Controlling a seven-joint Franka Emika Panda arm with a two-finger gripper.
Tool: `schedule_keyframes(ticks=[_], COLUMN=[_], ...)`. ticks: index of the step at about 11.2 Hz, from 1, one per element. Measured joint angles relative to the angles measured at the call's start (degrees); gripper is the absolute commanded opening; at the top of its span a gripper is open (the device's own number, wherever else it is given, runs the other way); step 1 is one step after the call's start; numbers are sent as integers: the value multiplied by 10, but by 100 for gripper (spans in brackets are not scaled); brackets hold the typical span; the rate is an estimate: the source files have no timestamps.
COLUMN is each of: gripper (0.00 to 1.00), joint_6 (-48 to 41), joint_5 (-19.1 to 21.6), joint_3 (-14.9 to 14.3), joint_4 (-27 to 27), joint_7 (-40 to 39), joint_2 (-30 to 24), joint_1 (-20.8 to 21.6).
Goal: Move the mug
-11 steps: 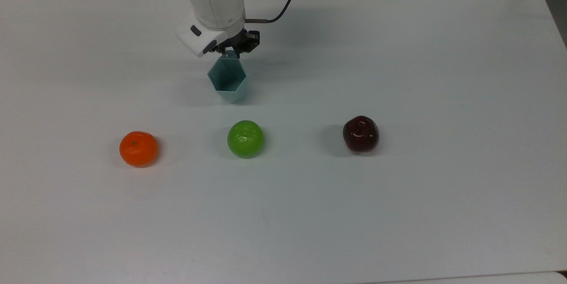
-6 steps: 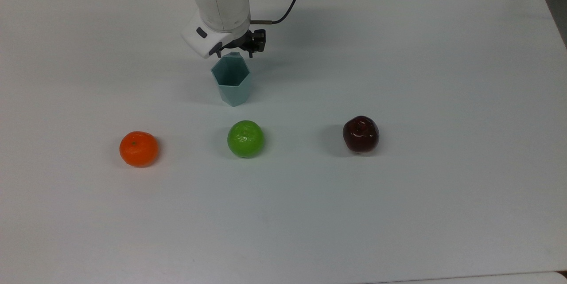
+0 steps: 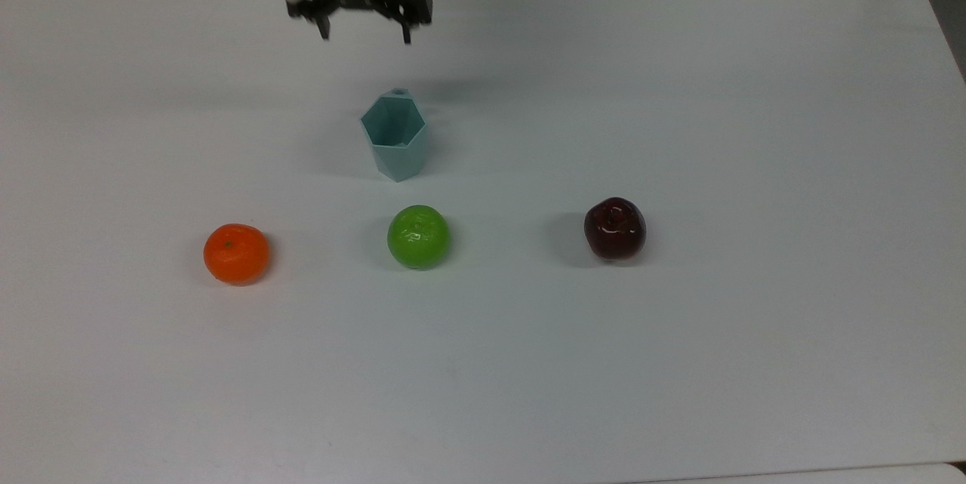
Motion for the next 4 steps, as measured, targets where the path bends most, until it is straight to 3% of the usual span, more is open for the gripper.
schedule_keyframes(ticks=[4], gripper=[100], joint_6=[-25], joint_5=[0], joint_3=[-29], joint_4=[30], joint_7=[0], joint_2=[-36], joint_1=[-9])
